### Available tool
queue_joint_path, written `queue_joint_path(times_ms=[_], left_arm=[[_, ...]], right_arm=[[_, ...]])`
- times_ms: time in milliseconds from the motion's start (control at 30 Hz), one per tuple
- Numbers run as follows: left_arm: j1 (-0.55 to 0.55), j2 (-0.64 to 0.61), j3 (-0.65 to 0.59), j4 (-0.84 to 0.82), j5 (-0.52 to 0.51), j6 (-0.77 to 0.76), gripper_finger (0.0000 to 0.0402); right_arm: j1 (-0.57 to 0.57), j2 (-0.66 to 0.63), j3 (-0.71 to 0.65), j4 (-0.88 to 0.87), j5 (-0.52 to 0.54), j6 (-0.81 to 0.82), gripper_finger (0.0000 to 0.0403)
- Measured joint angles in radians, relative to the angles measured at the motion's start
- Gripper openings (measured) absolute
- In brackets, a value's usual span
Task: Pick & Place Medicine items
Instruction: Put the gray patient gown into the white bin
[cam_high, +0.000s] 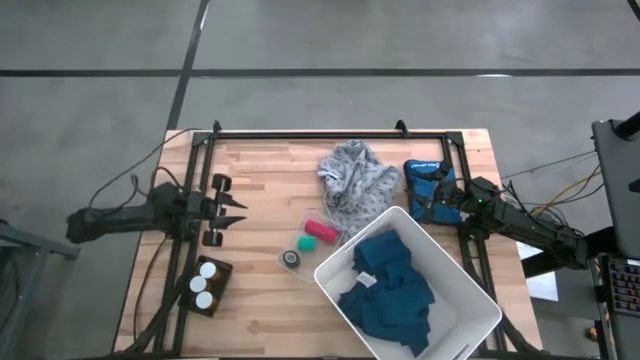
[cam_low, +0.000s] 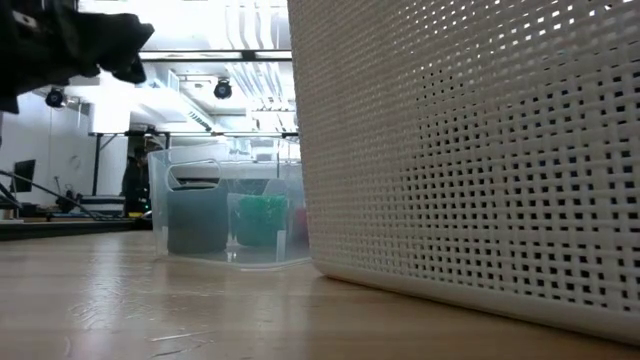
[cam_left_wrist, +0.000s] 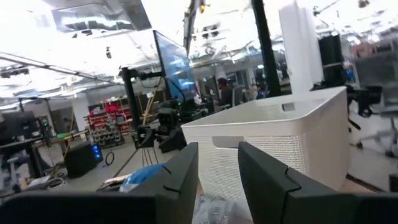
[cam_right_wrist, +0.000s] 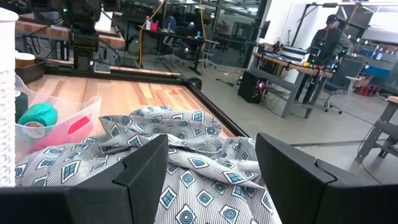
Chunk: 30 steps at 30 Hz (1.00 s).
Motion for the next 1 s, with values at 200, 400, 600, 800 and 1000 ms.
queue_joint_path(times_ms=[200,400,600,800,1000], left_arm=[[0.000,-0.105,-0.025,-0.104,-0.081,-0.071,0.0118],[0.000,-0.122,-0.025,-0.198,-0.216,-0.143,0.0118],[0.000,-0.122,-0.025,-0.287,-0.312,-0.172,0.0118],[-0.001,-0.122,-0.025,-0.290,-0.315,-0.141,0.0118],[0.000,-0.115,-0.025,-0.321,-0.328,-0.130,0.0118]], right_arm=[[0.000,0.000,0.000,0.000,0.000,0.001,0.0240],[0.000,0.000,0.000,0.000,0.000,0.002,0.0240],[0.000,0.000,0.000,0.000,0.000,0.000,0.0240],[0.000,0.000,0.000,0.000,0.000,0.002,0.0240],[0.000,0.000,0.000,0.000,0.000,0.002,0.0240]])
